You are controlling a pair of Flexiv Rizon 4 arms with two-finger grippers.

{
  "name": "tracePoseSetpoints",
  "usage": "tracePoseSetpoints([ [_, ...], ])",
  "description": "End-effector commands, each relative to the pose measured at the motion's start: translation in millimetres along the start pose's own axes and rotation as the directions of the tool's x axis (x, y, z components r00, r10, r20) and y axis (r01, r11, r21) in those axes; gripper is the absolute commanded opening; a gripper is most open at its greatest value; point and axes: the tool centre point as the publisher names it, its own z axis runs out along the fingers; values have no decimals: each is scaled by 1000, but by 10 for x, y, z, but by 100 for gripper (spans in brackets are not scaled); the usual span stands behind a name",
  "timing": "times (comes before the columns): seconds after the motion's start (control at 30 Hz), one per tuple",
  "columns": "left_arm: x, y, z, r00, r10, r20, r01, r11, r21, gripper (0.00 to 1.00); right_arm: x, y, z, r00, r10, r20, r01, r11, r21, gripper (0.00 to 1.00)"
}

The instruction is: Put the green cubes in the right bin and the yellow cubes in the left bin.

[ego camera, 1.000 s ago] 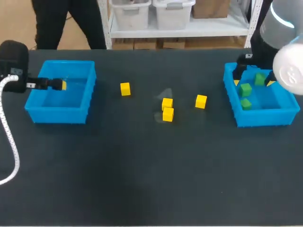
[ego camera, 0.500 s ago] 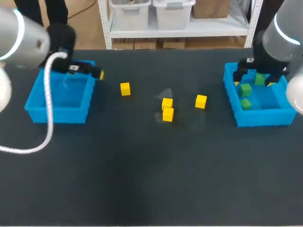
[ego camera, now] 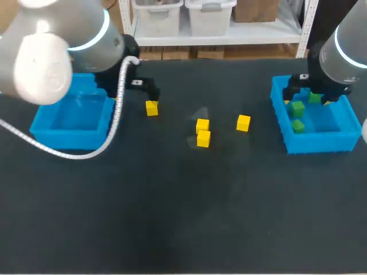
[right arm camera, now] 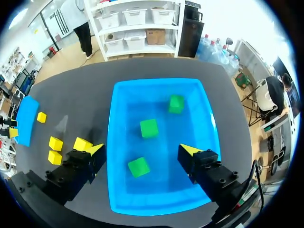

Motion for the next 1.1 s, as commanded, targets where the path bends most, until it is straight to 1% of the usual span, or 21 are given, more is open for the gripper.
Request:
tracePoseSetpoints([
  [0.03,-120,-87,339,994,-39,-103,21,985,-170,100,42,-10,-16,989,2,150,-2,1000,3,100],
  [0.1,-136,-105,410,993,-52,-105,31,981,-190,100,42,-10,-16,989,2,150,-2,1000,3,100],
  [0.23,-173,-130,526,991,-65,-113,41,978,-203,100,42,-10,-16,989,2,150,-2,1000,3,100],
  [0.27,-184,-130,568,989,-81,-121,54,976,-209,100,42,-10,-16,989,2,150,-2,1000,3,100],
  [0.33,-190,-130,613,990,-78,-118,50,974,-219,100,42,-10,-16,989,2,150,-2,1000,3,100],
  [0.5,-218,-70,732,990,-86,-109,58,970,-238,100,42,-10,-16,989,2,150,-2,1000,3,100],
  [0.57,-224,-44,767,992,-86,-91,62,967,-246,100,42,-10,-16,989,2,150,-2,1000,3,100],
  [0.6,-228,-43,772,996,-65,-58,49,968,-248,100,42,-10,-16,989,2,150,-2,1000,3,100],
  [0.63,-227,-49,770,996,-69,-51,54,967,-251,100,42,-10,-16,989,2,150,-2,1000,3,100],
  [0.7,-230,-66,777,996,-82,-31,73,972,-223,100,42,-10,-16,989,2,150,-2,1000,3,100],
  [0.77,-231,-67,791,997,-77,-1,74,968,-241,100,42,-10,-16,989,2,150,-2,1000,3,100],
  [1.03,-227,-43,800,996,-80,39,87,965,-249,100,42,-10,-16,989,2,150,-2,1000,3,100],
  [1.1,-227,-36,788,995,-82,57,95,957,-275,100,42,-10,-16,989,2,150,-2,1000,3,100],
])
